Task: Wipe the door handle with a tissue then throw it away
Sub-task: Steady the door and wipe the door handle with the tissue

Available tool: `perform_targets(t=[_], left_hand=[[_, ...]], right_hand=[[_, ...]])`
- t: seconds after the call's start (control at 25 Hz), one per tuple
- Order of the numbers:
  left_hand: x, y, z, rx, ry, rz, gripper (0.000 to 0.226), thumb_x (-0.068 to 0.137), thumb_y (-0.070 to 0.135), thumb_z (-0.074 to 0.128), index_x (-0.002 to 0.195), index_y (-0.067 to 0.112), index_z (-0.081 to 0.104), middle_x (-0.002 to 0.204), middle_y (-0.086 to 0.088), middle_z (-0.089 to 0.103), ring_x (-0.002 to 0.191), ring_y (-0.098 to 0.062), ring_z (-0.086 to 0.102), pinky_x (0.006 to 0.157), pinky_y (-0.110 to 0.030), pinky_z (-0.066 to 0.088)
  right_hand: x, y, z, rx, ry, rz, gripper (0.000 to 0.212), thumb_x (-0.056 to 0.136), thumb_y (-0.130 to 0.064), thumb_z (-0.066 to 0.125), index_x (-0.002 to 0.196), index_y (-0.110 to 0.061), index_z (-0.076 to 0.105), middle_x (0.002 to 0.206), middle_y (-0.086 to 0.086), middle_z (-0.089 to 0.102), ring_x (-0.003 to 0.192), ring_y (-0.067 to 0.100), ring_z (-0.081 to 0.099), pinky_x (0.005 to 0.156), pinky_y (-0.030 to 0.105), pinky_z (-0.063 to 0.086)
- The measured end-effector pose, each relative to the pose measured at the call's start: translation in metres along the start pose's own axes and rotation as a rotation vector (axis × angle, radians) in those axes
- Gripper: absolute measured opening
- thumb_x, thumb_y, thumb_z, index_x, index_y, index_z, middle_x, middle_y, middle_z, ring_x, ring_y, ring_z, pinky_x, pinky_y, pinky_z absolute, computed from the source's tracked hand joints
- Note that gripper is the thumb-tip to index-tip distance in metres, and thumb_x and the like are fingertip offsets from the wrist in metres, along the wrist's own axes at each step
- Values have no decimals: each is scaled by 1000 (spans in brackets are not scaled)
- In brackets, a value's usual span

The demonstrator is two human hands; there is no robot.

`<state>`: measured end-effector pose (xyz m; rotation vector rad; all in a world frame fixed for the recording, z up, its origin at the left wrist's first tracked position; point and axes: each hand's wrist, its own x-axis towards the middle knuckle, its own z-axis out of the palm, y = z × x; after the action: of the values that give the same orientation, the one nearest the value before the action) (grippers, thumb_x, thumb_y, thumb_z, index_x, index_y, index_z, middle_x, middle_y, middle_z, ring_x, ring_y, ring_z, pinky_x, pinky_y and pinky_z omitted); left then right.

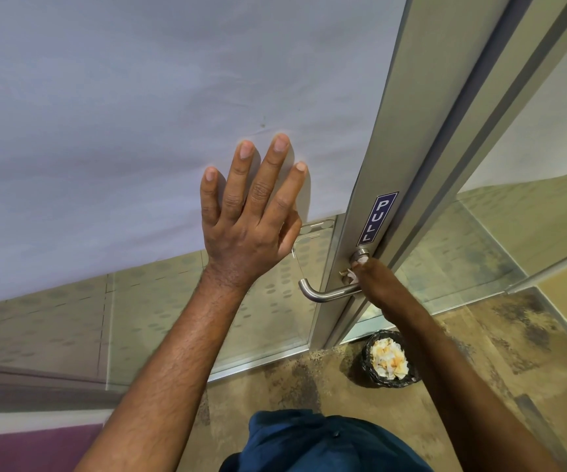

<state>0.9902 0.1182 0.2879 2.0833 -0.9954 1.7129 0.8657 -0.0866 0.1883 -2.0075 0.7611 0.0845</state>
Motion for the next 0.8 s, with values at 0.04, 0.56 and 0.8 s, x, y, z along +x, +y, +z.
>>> perform_targets(t=[0.04,0.56,0.8], left_hand=[[0,0,0,-2,1,-1,60,94,25,67,153,25,55,178,2,17,169,-23,7,138,-48,1],[0,0,0,4,1,0,61,94,26,67,153,24,55,179,2,15,169,-24,6,137,-48,1],[0,0,0,0,1,7,61,94,27,67,153,24,54,179,1,15,169,-24,6,137,-48,1]], right_hand=[[-2,2,-3,213,-15,76,26,106,-26,46,95,-12,64,81,3,64,74,22,58,61,29,46],[-49,3,39,1121,39,415,38,106,-41,39,113,-15,66,108,11,73,103,23,66,92,41,45],[-40,-3,21,945,94,483,38,100,-33,31,110,-11,60,103,15,62,88,25,52,68,35,35]])
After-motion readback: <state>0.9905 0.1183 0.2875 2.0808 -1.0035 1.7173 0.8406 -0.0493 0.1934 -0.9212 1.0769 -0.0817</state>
